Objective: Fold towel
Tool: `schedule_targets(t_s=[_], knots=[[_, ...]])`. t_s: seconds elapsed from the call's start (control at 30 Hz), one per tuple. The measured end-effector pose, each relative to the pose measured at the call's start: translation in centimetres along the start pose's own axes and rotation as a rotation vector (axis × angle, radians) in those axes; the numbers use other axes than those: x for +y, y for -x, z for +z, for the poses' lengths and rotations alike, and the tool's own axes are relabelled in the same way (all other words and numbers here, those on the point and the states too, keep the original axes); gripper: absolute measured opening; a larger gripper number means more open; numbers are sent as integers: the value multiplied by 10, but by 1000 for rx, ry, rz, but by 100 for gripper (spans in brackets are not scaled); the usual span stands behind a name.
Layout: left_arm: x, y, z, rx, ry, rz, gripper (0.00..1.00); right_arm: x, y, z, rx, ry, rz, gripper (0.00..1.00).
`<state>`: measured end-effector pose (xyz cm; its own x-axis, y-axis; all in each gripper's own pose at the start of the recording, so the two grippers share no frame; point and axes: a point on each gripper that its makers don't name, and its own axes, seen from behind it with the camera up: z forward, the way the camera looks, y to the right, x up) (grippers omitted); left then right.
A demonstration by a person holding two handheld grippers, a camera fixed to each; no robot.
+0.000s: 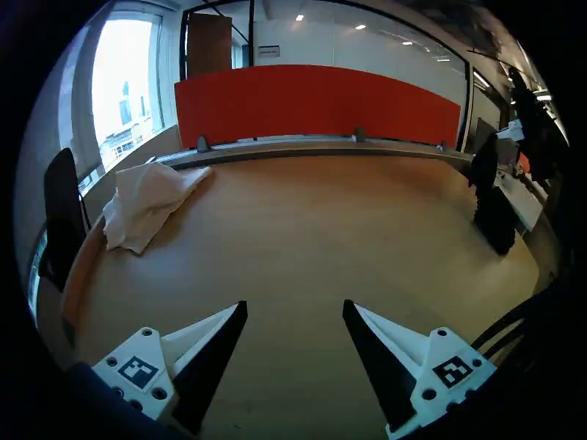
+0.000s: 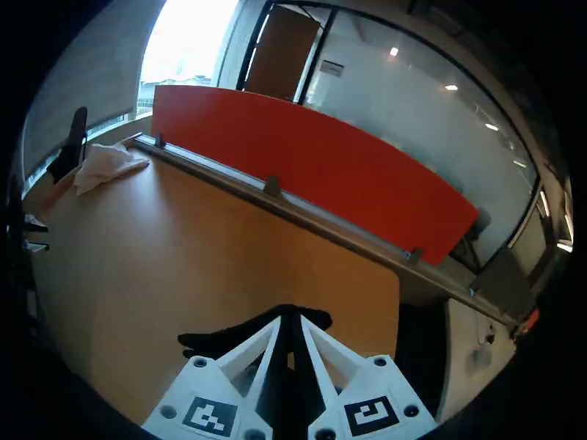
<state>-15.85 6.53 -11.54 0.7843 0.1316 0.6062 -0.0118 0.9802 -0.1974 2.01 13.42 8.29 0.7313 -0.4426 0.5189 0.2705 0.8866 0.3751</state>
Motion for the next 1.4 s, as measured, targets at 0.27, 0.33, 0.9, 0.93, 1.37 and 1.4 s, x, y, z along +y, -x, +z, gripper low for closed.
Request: schedule_targets(t_s=[0.27, 0.33, 0.9, 0.93, 1.37, 1.4], knots=[[8, -3, 2, -2, 8, 10, 97, 15, 22, -11, -19, 22, 23, 4], [10, -3, 2, -3, 11, 12, 97, 18, 29, -15, -24, 27, 31, 4], [18, -4, 3, -11, 25, 34, 97, 32, 120, -51, -118, 83, 116, 4], [18, -4, 3, -11, 25, 35, 97, 32, 126, -52, -124, 86, 123, 4], [17, -2, 1, -20, 27, 48, 97, 27, 190, -58, -199, 111, 210, 4], [17, -1, 1, -20, 27, 49, 97, 28, 194, -58, -203, 113, 218, 4]])
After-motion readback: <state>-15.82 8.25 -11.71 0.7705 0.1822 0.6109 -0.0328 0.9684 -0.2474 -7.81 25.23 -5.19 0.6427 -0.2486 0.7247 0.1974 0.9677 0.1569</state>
